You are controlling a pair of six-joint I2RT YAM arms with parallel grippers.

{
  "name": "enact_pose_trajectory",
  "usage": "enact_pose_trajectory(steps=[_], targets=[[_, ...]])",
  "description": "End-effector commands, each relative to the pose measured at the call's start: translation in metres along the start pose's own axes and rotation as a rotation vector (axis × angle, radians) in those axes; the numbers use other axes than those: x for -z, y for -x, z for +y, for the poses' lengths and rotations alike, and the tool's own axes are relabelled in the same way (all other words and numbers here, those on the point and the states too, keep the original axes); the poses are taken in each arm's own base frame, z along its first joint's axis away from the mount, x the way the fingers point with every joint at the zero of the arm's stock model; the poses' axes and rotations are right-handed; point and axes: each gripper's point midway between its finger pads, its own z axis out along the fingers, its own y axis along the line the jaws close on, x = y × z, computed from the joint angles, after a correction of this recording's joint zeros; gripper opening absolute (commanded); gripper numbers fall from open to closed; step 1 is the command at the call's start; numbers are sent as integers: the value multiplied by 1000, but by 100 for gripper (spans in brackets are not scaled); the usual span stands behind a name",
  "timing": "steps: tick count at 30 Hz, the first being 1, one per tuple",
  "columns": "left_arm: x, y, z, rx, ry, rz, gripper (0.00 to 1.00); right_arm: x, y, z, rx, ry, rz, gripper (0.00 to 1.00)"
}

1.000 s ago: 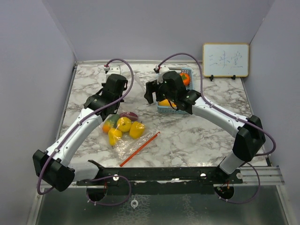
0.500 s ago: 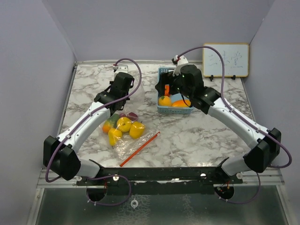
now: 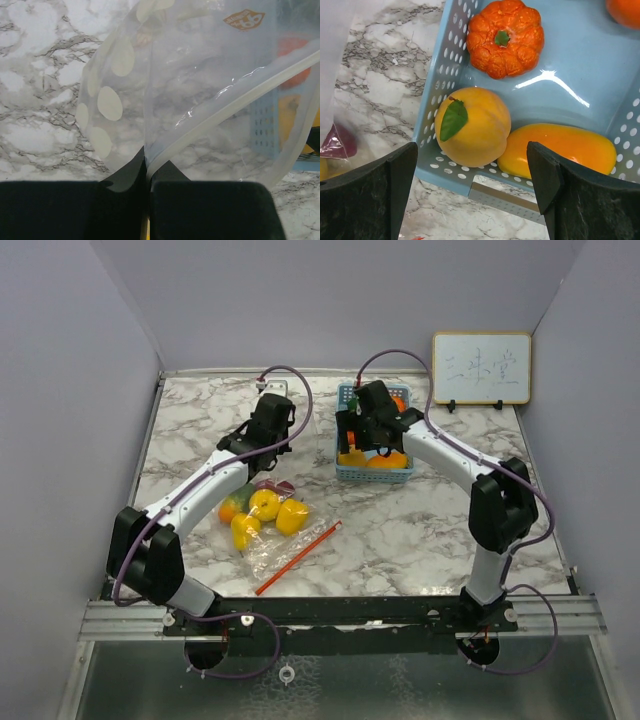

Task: Place the food in the zip-top bag and seal the zipper
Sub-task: Pick up the fake fruit from the bin.

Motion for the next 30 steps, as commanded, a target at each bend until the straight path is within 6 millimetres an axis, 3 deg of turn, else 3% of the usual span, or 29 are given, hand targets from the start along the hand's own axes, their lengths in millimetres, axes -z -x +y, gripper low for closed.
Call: enact_pose_trajectory(steps=[1,13,15,17,22,27,30], targets=[[-15,3,-19,34,-71,-6,0,-9,-5,4,-22,24,31,91],[-26,5,-29,44,-95,9,0,-57,-49,-1,-4,11,134,88],[-27,3,-30,45,-96,16,0,-59,-50,-3,-2,5,130,81],[-28,2,-30,44,-95,20,0,-57,-47,-4,4,6,115,66],[-31,4,-30,39,-93,25,0,-36,-26,-4,27,13,34,32],[-33,8,-35,47,-107,25,0,7,2,2,31,60,-55,27],[-35,11,-38,53,-116,25,0,37,18,21,33,183,-131,26]])
